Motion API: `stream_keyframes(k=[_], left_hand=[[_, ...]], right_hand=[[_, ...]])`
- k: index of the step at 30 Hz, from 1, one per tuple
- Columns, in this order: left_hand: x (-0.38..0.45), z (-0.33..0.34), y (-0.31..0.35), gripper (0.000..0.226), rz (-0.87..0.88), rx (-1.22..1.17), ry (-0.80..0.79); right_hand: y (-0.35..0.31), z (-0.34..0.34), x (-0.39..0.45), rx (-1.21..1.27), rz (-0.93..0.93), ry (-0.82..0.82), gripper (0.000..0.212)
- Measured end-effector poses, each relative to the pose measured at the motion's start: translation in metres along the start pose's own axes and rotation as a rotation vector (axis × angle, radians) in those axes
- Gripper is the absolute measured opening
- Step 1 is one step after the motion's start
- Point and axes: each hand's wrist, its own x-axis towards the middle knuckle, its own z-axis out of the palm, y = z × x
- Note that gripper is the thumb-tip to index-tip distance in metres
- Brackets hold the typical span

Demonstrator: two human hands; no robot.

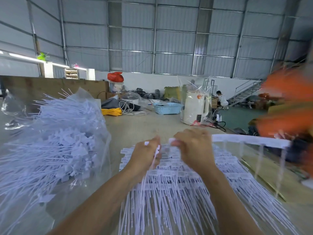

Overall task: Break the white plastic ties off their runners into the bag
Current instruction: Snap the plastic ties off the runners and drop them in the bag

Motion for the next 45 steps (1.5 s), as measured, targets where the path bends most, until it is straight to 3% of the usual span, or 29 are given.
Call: stream_keyframes(k=[2, 3, 5, 8, 10, 12, 14, 17, 20, 22, 25, 29, 32, 36, 37, 39, 41, 42, 45], left_hand=[[-0.001, -0.009, 0.004, 0.043, -0.191, -0.090, -0.055], [-0.001, -0.012, 0.008, 0.042, -0.202, -0.149, -0.063], [-0.003, -0.016, 0.024, 0.039, -0.102, -0.359, -0.098], [-0.020, -0.025, 0.066, 0.031, 0.115, -0.666, -0.274], [-0.032, -0.045, 0.093, 0.028, 0.273, -0.663, -0.381], [-0.041, -0.074, 0.113, 0.026, 0.387, -0.475, -0.338], [-0.041, -0.106, 0.118, 0.028, 0.418, -0.124, -0.153], [-0.026, -0.157, 0.104, 0.028, 0.196, 0.608, 0.106], [0.002, -0.197, 0.070, 0.026, -0.036, 1.182, 0.133], [0.016, -0.211, 0.051, 0.038, -0.046, 1.448, 0.218], [0.026, -0.221, 0.035, 0.070, -0.127, 1.595, 0.320], [0.026, -0.220, 0.028, 0.094, -0.074, 1.512, 0.390], [0.018, -0.209, 0.038, 0.105, -0.163, 1.504, 0.339], [0.004, -0.176, 0.063, 0.093, -0.307, 1.617, 0.269], [0.001, -0.162, 0.069, 0.085, -0.262, 1.684, 0.298], [-0.002, -0.128, 0.074, 0.065, 0.045, 1.685, 0.381], [-0.007, -0.083, 0.070, 0.051, 0.457, 1.318, 0.326], [-0.011, -0.058, 0.066, 0.049, 0.556, 1.090, 0.227], [-0.013, 0.007, 0.045, 0.058, 0.464, 0.752, -0.076]], right_hand=[[0.027, -0.009, -0.001, 0.006, 0.144, 0.111, 0.012], [0.037, -0.010, -0.002, 0.029, 0.237, 0.112, 0.013], [0.046, -0.005, -0.005, 0.088, 0.357, 0.030, 0.017], [0.036, 0.005, -0.008, 0.117, 0.284, 0.006, 0.013], [0.032, 0.002, -0.008, 0.101, 0.224, 0.043, 0.009], [0.032, -0.001, -0.008, 0.103, 0.222, 0.055, 0.010], [0.030, -0.001, -0.007, 0.110, 0.218, 0.061, 0.010], [0.024, -0.001, -0.005, 0.105, 0.189, 0.071, 0.012], [0.024, -0.002, -0.006, 0.097, 0.170, 0.078, 0.013], [0.025, -0.002, -0.007, 0.105, 0.176, 0.072, 0.012], [0.027, -0.001, -0.006, 0.109, 0.186, 0.072, 0.011], [0.026, -0.001, -0.007, 0.122, 0.190, 0.068, 0.011], [0.025, -0.003, -0.006, 0.141, 0.206, 0.055, 0.013], [0.021, -0.007, -0.003, 0.235, 0.196, 0.004, 0.017], [0.018, -0.008, -0.003, 0.251, 0.175, -0.021, 0.019], [0.015, -0.008, -0.001, 0.283, 0.154, -0.067, 0.022], [0.012, -0.009, -0.002, 0.325, 0.163, -0.104, 0.025], [0.011, -0.010, -0.002, 0.344, 0.169, -0.118, 0.027], [0.011, -0.011, -0.004, 0.403, 0.159, -0.140, 0.034]])
